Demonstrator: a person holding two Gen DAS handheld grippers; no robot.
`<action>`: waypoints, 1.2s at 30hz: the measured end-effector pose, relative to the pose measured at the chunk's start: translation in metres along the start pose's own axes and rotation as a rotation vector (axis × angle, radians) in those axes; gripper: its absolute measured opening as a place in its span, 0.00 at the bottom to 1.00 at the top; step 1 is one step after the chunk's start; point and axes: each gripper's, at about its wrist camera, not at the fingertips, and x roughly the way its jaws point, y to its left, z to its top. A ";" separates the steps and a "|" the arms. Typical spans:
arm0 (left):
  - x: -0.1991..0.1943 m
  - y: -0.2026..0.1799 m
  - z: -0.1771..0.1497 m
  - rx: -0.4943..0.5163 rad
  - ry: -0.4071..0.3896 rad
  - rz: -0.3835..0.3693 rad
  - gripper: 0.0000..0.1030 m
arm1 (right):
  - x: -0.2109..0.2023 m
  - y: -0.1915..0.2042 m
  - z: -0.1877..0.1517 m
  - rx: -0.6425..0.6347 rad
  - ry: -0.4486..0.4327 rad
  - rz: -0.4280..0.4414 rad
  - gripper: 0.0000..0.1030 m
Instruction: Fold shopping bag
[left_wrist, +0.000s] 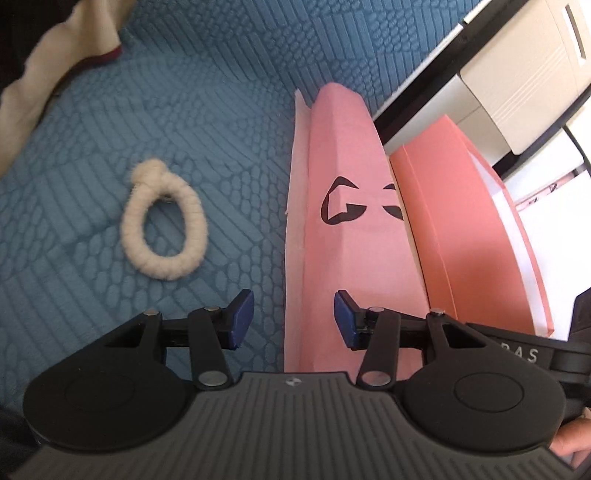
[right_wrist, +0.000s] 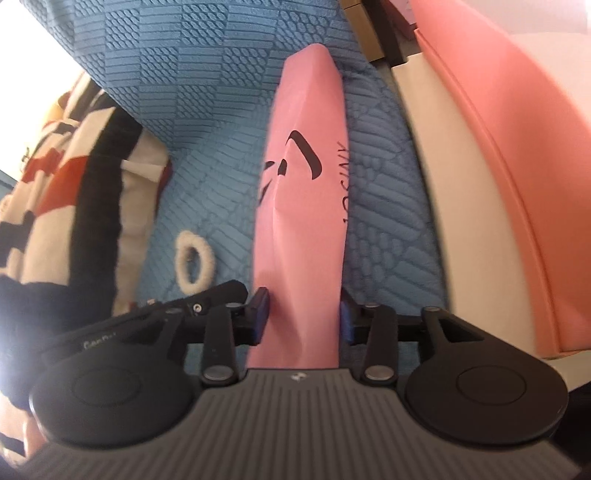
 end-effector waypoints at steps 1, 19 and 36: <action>0.003 -0.001 0.001 0.002 0.005 -0.001 0.52 | -0.001 -0.001 -0.001 -0.005 -0.002 -0.019 0.49; 0.030 0.016 0.021 -0.226 -0.015 -0.145 0.26 | -0.014 0.007 -0.008 -0.156 -0.085 -0.142 0.49; 0.046 -0.002 0.031 -0.157 -0.007 -0.115 0.03 | -0.015 0.022 -0.014 -0.249 -0.179 -0.188 0.48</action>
